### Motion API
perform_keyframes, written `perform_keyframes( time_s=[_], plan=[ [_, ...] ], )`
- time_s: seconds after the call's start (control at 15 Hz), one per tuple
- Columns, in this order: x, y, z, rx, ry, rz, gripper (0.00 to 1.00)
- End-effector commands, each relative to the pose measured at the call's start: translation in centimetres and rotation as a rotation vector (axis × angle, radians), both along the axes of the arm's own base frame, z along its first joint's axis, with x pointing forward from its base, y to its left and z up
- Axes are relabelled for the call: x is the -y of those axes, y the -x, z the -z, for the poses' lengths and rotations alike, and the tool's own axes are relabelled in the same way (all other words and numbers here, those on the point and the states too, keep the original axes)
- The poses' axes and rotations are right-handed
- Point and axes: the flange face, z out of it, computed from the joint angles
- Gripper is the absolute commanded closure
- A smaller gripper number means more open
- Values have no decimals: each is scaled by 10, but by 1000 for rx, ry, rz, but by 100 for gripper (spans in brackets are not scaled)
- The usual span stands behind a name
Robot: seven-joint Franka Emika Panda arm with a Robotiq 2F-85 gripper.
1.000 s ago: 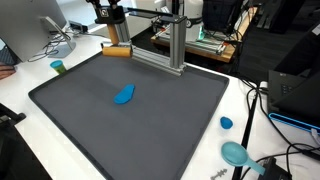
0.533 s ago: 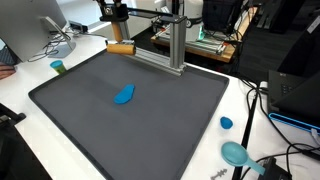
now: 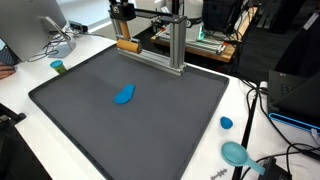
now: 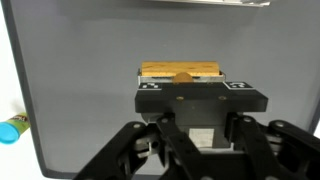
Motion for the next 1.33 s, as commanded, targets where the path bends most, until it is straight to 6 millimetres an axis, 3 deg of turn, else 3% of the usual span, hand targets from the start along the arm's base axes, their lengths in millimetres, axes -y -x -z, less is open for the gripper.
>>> perform_keyframes(
  time_s=[0.0, 0.2, 0.27, 0.33, 0.87, 0.93, 1.27],
  plan=[
    [-7, 52, -25, 38, -40, 12, 78],
    [-14, 81, -35, 56, -25, -60, 78],
    [-10, 52, -24, 27, -14, -20, 78],
    [-11, 59, -27, 33, -13, -25, 53],
    [-10, 54, -16, 10, -15, -24, 53],
    [-10, 54, -16, 10, -15, -23, 78],
    [-29, 69, -16, -8, -33, 90, 78]
  ],
)
